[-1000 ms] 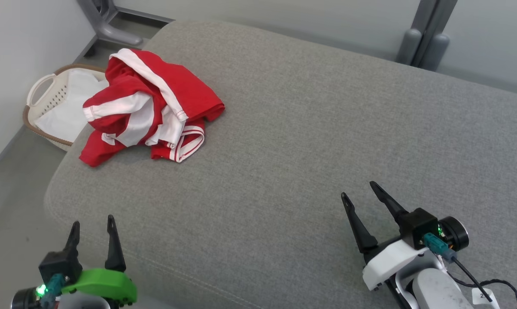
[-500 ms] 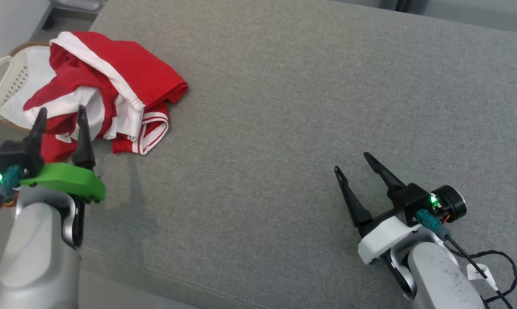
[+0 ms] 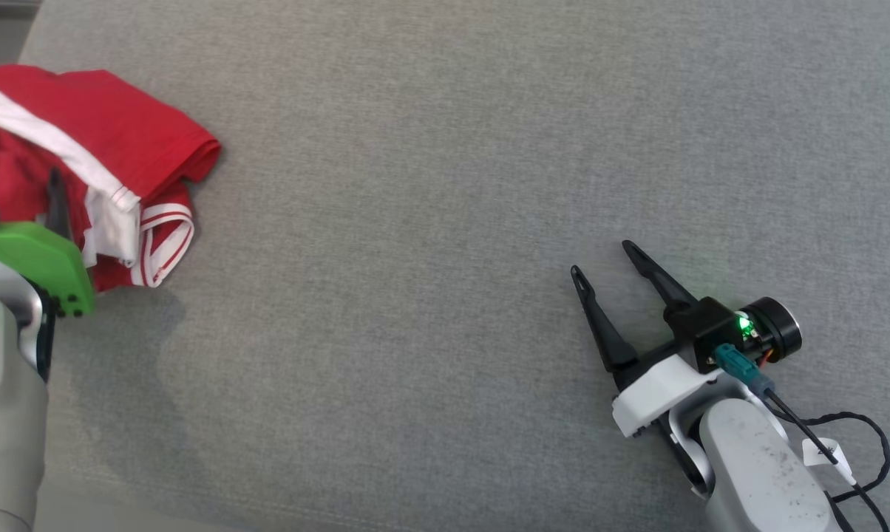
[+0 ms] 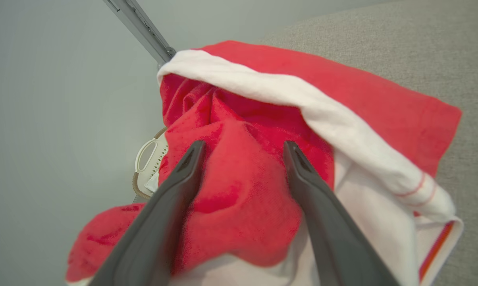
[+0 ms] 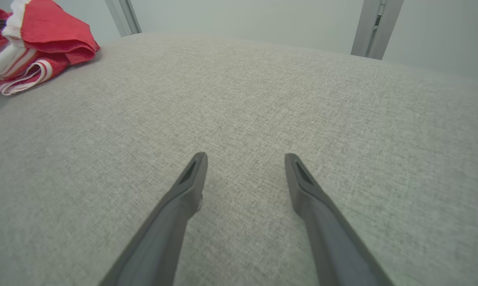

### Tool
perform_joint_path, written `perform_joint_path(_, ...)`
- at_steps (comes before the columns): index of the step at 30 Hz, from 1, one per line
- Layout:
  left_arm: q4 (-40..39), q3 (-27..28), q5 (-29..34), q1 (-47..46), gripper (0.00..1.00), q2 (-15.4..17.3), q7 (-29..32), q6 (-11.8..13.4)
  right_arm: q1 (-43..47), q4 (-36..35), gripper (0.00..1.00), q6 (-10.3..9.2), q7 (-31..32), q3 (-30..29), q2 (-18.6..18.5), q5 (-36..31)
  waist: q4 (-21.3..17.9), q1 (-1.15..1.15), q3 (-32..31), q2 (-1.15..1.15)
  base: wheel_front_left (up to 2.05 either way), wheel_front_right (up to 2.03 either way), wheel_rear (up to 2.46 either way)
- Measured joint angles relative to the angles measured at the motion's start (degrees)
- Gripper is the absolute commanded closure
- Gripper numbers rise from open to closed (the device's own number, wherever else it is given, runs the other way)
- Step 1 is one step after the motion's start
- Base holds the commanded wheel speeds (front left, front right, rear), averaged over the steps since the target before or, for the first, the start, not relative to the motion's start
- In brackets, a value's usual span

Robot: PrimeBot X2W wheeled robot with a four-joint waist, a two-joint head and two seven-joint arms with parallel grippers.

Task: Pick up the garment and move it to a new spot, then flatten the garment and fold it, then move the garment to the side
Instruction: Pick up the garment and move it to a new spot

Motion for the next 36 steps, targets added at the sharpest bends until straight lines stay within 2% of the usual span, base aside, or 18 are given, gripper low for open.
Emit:
perform_joint_path(6,9.50,-0.22,-0.64,-1.51,0.00,-1.12,4.38,0.62,0.05,-0.40,0.00,0.00,0.00,-0.08,0.03,0.20,-1.81,0.00,0.78,0.00,0.00,0.00,0.00)
perform_joint_path(7,10.17,-0.23,-0.92,-1.54,0.60,-1.16,4.57,0.60,0.06,-0.51,0.00,0.00,0.00,-0.04,0.03,0.40,-1.99,0.00,0.81,0.00,0.00,0.00,0.00)
perform_joint_path(8,10.61,-0.11,-1.20,-1.55,1.00,-1.18,4.44,0.62,0.06,-0.55,0.00,0.00,0.00,0.00,0.03,0.60,-2.10,0.00,0.79,0.00,0.00,0.00,0.00)
perform_joint_path(14,11.18,-0.18,-1.42,-2.40,1.00,-1.07,0.07,2.49,0.16,-0.75,0.00,0.00,0.00,0.04,0.03,1.24,-2.18,0.00,-0.14,0.00,0.00,0.00,0.00)
perform_joint_path(19,6.46,0.02,-1.40,-3.77,1.00,-0.32,-2.11,3.67,1.18,-1.23,0.00,0.00,0.00,-0.12,0.03,1.80,-2.01,0.00,-1.85,0.00,0.00,0.00,0.00)
perform_joint_path(26,-13.51,0.57,0.36,-3.08,1.00,-1.30,-2.40,3.69,2.82,-2.11,0.00,0.00,0.00,-0.11,0.03,3.35,-2.49,0.00,-5.34,0.00,0.00,0.00,0.00)
perform_joint_path(31,-22.79,-0.37,0.83,-0.82,1.00,-3.94,-2.47,2.02,4.15,-2.91,0.00,0.00,0.00,0.48,0.04,4.95,-4.71,0.00,-7.38,0.00,0.00,0.00,0.00)
perform_joint_path(36,-29.37,-2.74,0.65,1.75,1.00,-8.49,-2.47,0.53,5.32,-3.43,0.00,0.00,0.00,0.81,0.02,5.87,-8.74,0.00,-8.85,0.00,0.00,0.00,0.00)
